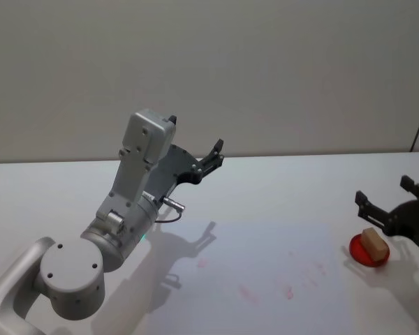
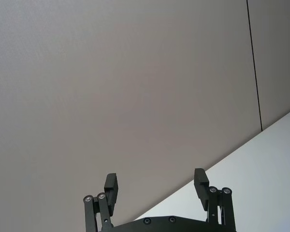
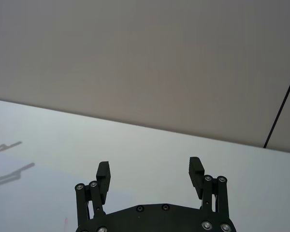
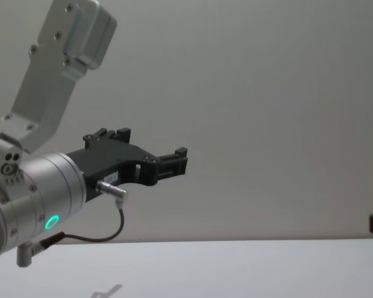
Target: Use the one hand to pick up the stamp and affix it onto the A4 paper.
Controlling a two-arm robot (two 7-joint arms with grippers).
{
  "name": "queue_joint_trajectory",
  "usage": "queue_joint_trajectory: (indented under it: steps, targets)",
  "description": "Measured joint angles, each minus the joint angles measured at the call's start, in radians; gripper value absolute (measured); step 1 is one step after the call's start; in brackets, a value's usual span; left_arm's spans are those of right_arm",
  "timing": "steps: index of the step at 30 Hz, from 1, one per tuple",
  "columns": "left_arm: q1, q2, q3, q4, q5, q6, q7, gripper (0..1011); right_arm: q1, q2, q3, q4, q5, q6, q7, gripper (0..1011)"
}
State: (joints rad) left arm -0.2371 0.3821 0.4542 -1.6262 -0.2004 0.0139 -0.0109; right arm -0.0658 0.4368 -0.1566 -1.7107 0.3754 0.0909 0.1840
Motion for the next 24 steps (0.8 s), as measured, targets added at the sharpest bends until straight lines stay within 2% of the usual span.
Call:
queue_joint_trajectory:
  steps: [12, 24]
  targets:
    - [0.0, 0.0, 0.0, 0.0, 0.0, 0.0, 0.0, 1001, -0.05, 0.025, 0.018, 0.007, 0.059, 0.033, 0.001, 1001]
    - [0.0, 0.0, 0.0, 0.0, 0.0, 0.0, 0.0, 1001, -0.074, 0.032, 0.024, 0.014, 0.072, 0.04, -0.016, 1001]
